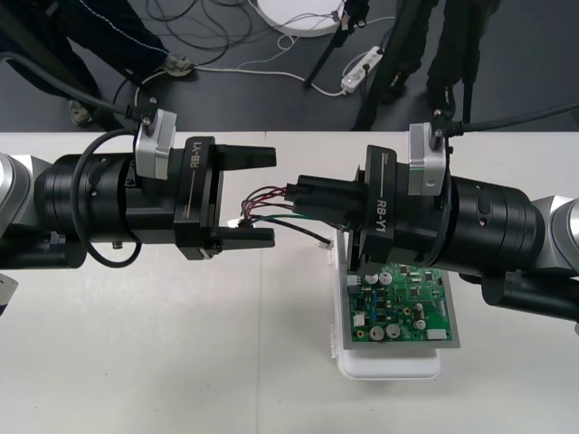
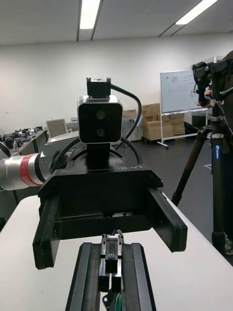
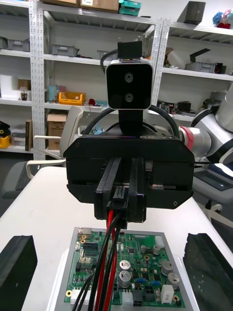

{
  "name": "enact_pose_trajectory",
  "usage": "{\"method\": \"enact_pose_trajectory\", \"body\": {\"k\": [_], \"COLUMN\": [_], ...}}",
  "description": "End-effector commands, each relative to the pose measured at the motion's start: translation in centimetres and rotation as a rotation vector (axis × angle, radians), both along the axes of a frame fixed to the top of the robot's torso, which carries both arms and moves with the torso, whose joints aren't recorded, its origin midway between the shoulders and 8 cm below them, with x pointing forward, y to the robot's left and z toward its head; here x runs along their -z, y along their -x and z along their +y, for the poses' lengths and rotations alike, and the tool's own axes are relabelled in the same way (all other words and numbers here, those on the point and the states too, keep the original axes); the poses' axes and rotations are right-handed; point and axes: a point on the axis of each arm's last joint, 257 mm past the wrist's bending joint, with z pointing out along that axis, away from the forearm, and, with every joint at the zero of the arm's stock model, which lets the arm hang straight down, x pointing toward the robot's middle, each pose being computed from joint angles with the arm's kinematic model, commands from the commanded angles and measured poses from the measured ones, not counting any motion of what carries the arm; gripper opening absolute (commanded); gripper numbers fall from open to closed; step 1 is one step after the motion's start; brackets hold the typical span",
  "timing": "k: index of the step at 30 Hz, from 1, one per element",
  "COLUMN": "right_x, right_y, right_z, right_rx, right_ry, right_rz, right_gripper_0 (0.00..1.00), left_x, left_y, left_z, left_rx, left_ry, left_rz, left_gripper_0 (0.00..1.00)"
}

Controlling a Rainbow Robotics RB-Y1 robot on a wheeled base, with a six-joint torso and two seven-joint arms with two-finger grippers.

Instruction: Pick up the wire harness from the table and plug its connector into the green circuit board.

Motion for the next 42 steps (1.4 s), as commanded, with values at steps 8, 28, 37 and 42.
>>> {"method": "enact_pose_trajectory", "body": {"k": [8, 28, 37, 42], "right_x": [-1.9, -2.4, -2.5, -2.4], "right_y": [0.9, 1.0, 1.1, 1.1], "right_z": [1.2, 1.7, 1.8, 1.8], "right_rx": [-0.036, -0.047, -0.049, -0.047], "right_ry": [-0.040, -0.046, -0.049, -0.049], "right_rz": [-0.012, -0.005, -0.009, -0.007], "right_gripper_0": [0.00, 0.00, 0.00, 0.00], "left_x": [-1.9, -2.8, -2.7, -2.7], "left_y": [0.3, 0.5, 0.5, 0.5], "left_z": [-0.6, -0.9, -0.9, -0.9], "left_rx": [0.016, 0.023, 0.023, 0.023], "left_ry": [0.007, 0.045, 0.046, 0.046], "left_rz": [0.029, 0.033, 0.026, 0.025], "left_gripper_0": [0.89, 0.82, 0.19, 0.01]}}
